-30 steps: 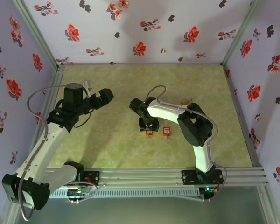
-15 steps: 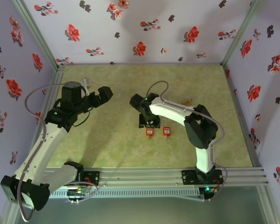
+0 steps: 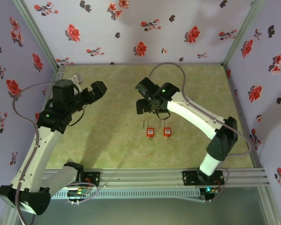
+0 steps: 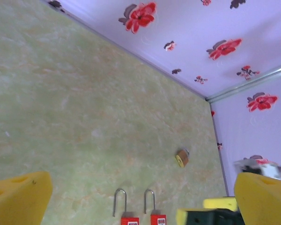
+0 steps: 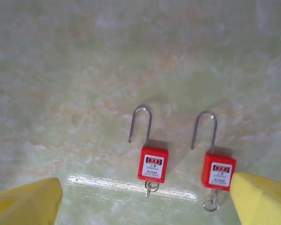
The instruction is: Unlock with the key
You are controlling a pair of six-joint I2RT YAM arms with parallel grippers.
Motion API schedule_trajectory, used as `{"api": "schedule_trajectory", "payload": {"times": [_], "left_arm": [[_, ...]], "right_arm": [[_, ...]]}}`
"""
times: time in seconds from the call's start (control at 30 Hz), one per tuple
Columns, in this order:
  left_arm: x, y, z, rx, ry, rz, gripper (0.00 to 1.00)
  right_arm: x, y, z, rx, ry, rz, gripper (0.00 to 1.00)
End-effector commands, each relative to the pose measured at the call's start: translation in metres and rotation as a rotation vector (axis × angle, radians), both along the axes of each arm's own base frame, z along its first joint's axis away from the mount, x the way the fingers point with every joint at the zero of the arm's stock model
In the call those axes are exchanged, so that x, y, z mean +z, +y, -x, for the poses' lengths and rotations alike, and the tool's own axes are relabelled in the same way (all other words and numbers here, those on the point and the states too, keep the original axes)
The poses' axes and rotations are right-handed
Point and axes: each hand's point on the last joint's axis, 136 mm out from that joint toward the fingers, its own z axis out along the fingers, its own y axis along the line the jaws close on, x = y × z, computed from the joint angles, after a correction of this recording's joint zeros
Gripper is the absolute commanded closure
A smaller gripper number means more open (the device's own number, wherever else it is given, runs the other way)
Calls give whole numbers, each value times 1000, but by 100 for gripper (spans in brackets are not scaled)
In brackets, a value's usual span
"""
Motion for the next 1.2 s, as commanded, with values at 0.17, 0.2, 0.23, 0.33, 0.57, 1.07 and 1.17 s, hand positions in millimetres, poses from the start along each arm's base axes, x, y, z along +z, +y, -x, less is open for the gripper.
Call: {"api": "schedule_trajectory", "payload": {"times": [0.17, 0.2, 0.23, 0.33, 0.57, 1.07, 1.17], "left_arm": [[11, 50, 21, 153, 14, -65, 0], [8, 57, 24, 176, 31, -72, 0], [4, 64, 27, 198, 55, -79, 0], [-14, 90, 40, 283, 165, -109, 0], [-56, 122, 52, 401, 340, -71, 1], [-166, 201, 44, 549, 615, -303, 23], [-186, 211, 36, 557, 629, -338, 31]], "right_arm": [[87, -21, -13, 87, -249, -122, 1], [92, -23, -13, 90, -260, -135, 1], [96, -26, -14, 87, -272, -147, 1], [101, -35, -16, 83, -268, -177, 1], [88, -53, -24, 57, -222, -180, 1], [59, -45, -28, 86, -97, -304, 1], [52, -43, -28, 95, -65, -321, 1]]}}
